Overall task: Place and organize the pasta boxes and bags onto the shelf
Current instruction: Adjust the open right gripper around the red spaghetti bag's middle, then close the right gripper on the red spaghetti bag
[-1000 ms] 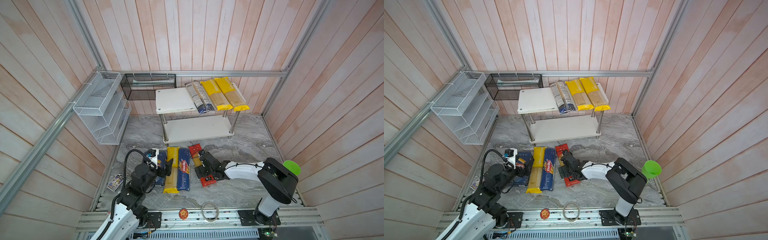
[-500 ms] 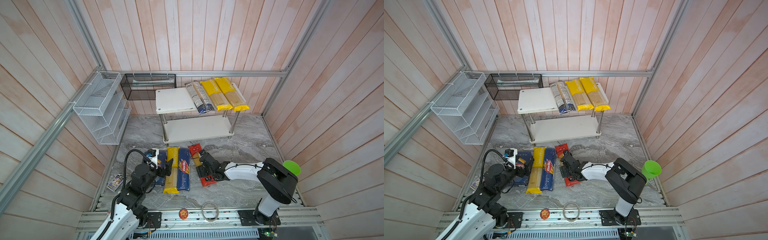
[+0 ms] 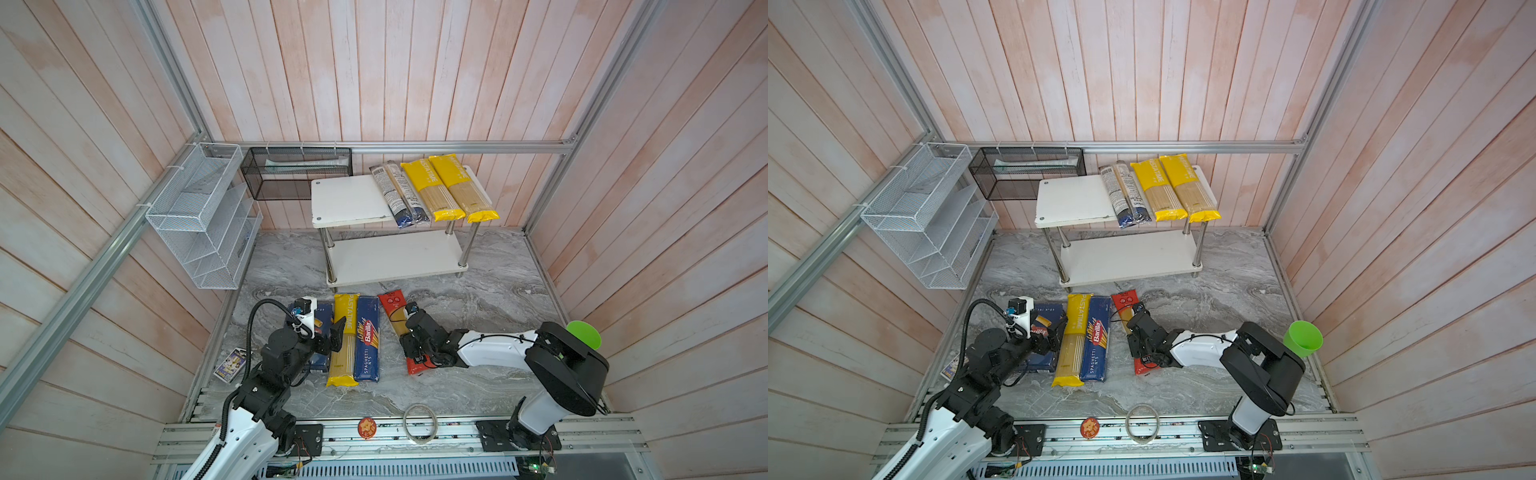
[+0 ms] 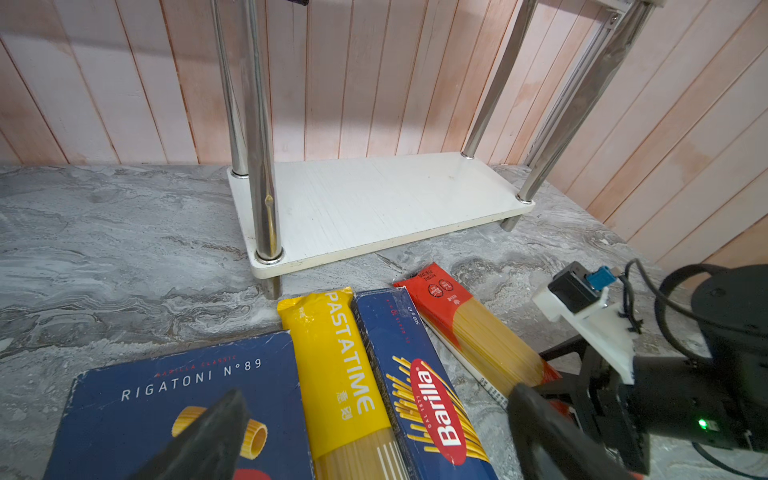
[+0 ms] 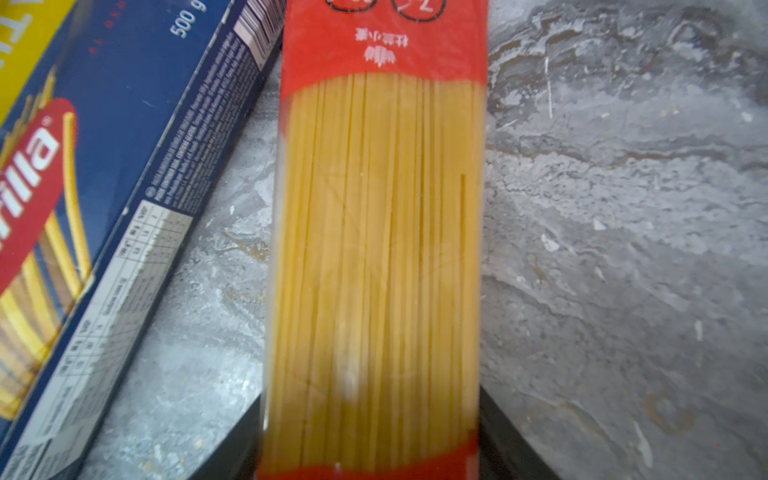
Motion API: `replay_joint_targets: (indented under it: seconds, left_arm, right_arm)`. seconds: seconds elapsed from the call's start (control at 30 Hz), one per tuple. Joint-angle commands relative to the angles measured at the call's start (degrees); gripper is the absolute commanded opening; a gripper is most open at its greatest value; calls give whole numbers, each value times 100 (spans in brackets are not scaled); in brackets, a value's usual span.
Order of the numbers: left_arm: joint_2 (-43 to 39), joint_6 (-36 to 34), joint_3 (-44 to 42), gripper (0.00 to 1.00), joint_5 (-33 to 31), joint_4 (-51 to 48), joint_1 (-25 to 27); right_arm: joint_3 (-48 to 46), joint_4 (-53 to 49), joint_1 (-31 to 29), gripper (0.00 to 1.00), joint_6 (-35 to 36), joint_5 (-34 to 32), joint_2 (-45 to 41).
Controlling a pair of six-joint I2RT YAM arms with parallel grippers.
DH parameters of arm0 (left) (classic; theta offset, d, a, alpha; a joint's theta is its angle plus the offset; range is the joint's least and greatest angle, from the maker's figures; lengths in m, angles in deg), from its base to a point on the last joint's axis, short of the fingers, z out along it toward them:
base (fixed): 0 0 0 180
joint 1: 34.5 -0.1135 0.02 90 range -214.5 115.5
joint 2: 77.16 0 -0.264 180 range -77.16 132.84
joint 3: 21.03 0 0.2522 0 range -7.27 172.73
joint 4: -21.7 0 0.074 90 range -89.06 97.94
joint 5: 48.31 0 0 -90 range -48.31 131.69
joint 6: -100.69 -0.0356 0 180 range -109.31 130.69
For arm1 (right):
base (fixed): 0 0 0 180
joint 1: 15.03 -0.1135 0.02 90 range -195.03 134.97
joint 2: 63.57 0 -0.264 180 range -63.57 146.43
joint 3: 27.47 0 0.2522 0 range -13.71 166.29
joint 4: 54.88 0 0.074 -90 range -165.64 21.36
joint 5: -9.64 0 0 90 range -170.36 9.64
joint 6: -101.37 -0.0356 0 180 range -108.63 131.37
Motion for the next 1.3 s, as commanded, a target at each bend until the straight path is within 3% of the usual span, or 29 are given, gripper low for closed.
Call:
replay_joint_targets:
  seconds: [0.0,0.57,0.77,0.97,1.27]
  left_arm:
    - [-60,-35,16,100,-34,-22,8]
    - [-78,-75,-41,100,108,163,10]
    - [-214,188,-261,100,745,549,16]
    - [-50,10,-592,100,1115,1022,12]
    - [226,0,-1125,100,1492,1873,10]
  right_arm:
    - [-68,-29,-32,56,-86,90,-98]
    - [-257,-104,-36,36,-158,138,-1150]
    - [-227,-89,-36,31,-238,171,-1332]
    - [201,-551,-44,72,9,159,-814]
    - [473,-814,-44,94,307,-2,-314]
